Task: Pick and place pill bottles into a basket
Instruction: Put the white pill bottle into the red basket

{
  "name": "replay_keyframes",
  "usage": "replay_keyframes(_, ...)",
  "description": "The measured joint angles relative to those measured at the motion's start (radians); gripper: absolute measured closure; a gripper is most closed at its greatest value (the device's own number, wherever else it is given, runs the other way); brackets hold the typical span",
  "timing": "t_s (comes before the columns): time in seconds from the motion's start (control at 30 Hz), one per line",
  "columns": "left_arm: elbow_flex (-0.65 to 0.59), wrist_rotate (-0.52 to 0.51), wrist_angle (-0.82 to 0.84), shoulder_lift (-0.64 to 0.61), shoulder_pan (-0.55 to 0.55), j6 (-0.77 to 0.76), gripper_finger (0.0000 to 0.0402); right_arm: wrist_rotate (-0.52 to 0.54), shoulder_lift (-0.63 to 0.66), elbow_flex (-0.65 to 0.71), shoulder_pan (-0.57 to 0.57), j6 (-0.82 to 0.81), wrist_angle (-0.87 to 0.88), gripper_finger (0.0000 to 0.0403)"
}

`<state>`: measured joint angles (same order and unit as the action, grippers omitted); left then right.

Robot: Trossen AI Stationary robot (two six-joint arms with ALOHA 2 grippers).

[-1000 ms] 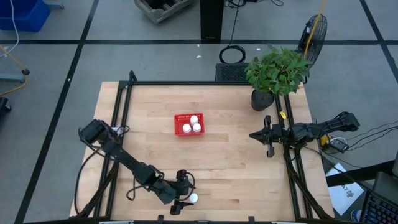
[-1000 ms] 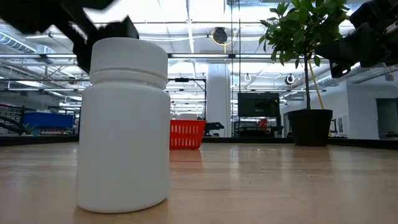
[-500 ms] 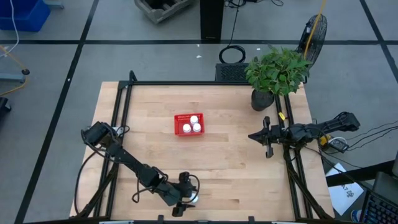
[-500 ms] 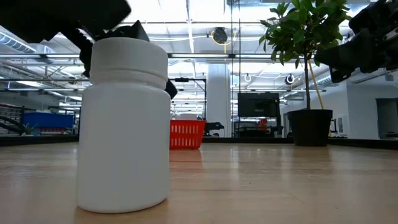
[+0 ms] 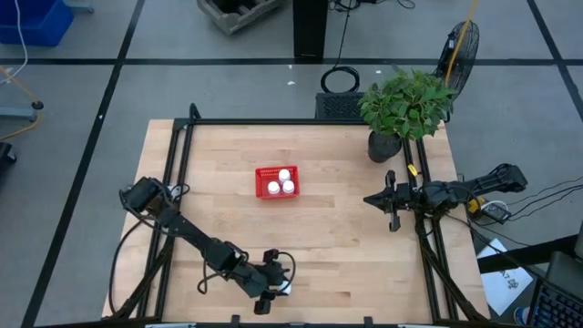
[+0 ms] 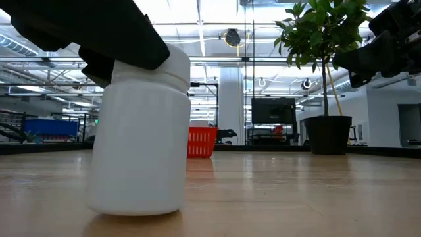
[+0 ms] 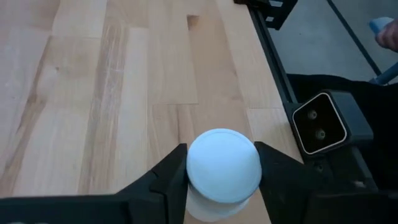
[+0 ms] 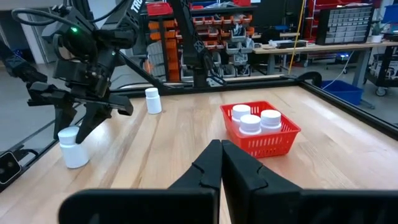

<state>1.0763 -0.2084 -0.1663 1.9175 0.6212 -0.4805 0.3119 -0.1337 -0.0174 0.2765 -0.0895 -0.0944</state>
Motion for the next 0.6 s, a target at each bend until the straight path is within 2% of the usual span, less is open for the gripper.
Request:
replay_keyframes(0.13,0.000,0.006,0.001,0.000,-0.002,0.008,0.0238,0.000,0.000,0.001,0.000,0.000,0.000,0.0403)
replay_keyframes(0.3,0.000,0.006,0.004,0.000,-0.009,0.029,0.0213,0.000,0.000,0.001,0.000,0.000,0.000,0.0403)
replay_keyframes(0.43,-0.001,0.009,0.023,-0.015,-0.023,0.066,0.0235,0.000,0.000,0.002,0.000,0.000,0.000,0.0403)
replay_keyframes(0.6,-0.002,-0.023,0.122,-0.093,-0.033,0.103,0.0237,0.000,0.000,0.002,0.000,0.000,0.000,0.0403)
